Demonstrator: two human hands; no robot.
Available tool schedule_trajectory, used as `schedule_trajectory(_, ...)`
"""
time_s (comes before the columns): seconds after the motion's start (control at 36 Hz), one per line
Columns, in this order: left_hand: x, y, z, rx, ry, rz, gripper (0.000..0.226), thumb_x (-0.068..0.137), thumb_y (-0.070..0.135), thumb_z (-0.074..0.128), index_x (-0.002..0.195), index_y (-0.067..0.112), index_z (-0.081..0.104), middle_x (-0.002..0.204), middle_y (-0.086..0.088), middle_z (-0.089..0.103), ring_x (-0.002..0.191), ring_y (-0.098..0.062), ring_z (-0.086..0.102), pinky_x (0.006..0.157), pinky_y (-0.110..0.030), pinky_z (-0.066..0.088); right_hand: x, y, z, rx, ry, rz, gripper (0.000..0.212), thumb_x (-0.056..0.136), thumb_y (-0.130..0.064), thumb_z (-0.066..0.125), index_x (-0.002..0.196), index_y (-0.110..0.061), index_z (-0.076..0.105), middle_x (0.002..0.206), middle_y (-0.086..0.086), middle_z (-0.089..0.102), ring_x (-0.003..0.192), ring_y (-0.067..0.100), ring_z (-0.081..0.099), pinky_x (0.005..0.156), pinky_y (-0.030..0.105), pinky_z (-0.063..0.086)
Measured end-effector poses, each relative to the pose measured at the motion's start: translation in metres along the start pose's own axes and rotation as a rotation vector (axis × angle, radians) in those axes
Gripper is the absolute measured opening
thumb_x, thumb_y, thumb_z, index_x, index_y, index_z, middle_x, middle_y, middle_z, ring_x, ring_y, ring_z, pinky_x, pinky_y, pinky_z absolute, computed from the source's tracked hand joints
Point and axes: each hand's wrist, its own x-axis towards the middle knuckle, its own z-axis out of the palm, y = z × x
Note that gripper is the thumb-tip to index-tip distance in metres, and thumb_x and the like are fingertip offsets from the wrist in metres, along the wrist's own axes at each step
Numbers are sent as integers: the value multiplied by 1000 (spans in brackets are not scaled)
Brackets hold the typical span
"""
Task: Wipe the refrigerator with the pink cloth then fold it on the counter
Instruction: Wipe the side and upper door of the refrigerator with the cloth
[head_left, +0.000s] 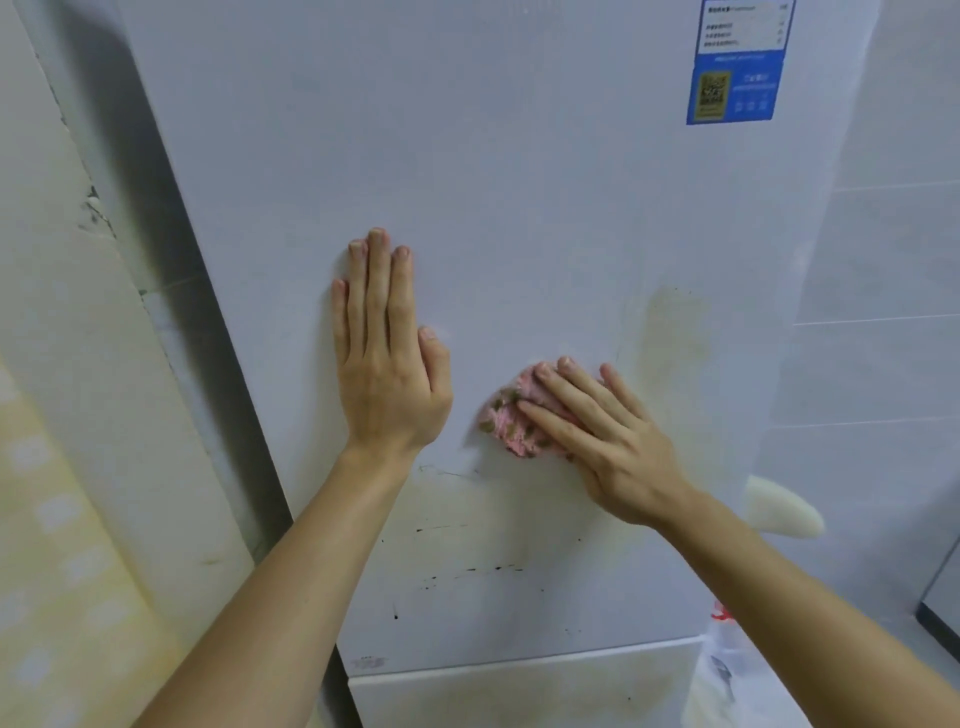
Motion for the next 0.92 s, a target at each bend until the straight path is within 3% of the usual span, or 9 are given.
schedule_trajectory(0.08,0,0,0,23,-11,7,67,96,9,51,158,-6,34,168,-25,29,159,-39,22,132,-51,13,23,19,-20,-21,55,84,57,102,-7,43,158,-15,42,169,12,28,162,26,14,132,49,5)
schedule_trajectory(0.22,2,6,2,86,-28,56,69,93,15,57,160,6,40,169,-21,29,159,-37,23,130,-58,12,88,59,-57,17,262,335,70,89,-9,54,158,-9,44,168,23,27,160,39,15,130,46,-2)
schedule_trajectory(0.36,8,18,6,73,-11,58,73,88,8,59,159,7,42,169,-20,31,159,-37,24,130,-60,13,126,66,-67,130,395,465,80,81,-4,55,160,-6,40,170,25,23,159,42,13,130,54,2)
schedule_trajectory(0.47,8,22,9,76,-6,53,74,87,6,56,159,6,42,168,-19,32,159,-37,25,129,-61,14,88,52,-43,82,315,313,70,88,-4,57,156,-6,45,167,22,31,159,37,20,131,49,5)
schedule_trajectory(0.56,7,23,11,80,2,54,73,87,5,54,159,5,41,168,-20,31,159,-38,25,129,-61,14,36,31,-16,71,205,190,57,98,-11,46,155,-8,45,167,12,30,161,27,19,131,48,9)
schedule_trajectory(0.61,7,25,12,81,7,51,74,87,3,54,159,5,41,168,-21,31,159,-39,25,130,-61,13,-2,19,-1,50,117,129,51,104,-14,40,154,-8,47,168,10,30,160,29,24,130,49,13)
schedule_trajectory(0.78,6,28,15,83,11,54,74,87,4,55,159,1,38,168,-20,31,159,-37,26,130,-60,14,-48,21,-2,-69,-76,28,64,100,-9,47,162,-17,34,174,4,20,161,25,19,132,50,3)
schedule_trajectory(0.92,2,36,20,72,-9,72,77,86,7,55,160,0,35,169,-19,29,160,-34,24,130,-58,12,-16,46,-28,-134,-41,114,70,94,-12,46,162,-18,34,172,6,20,163,24,11,131,52,-4)
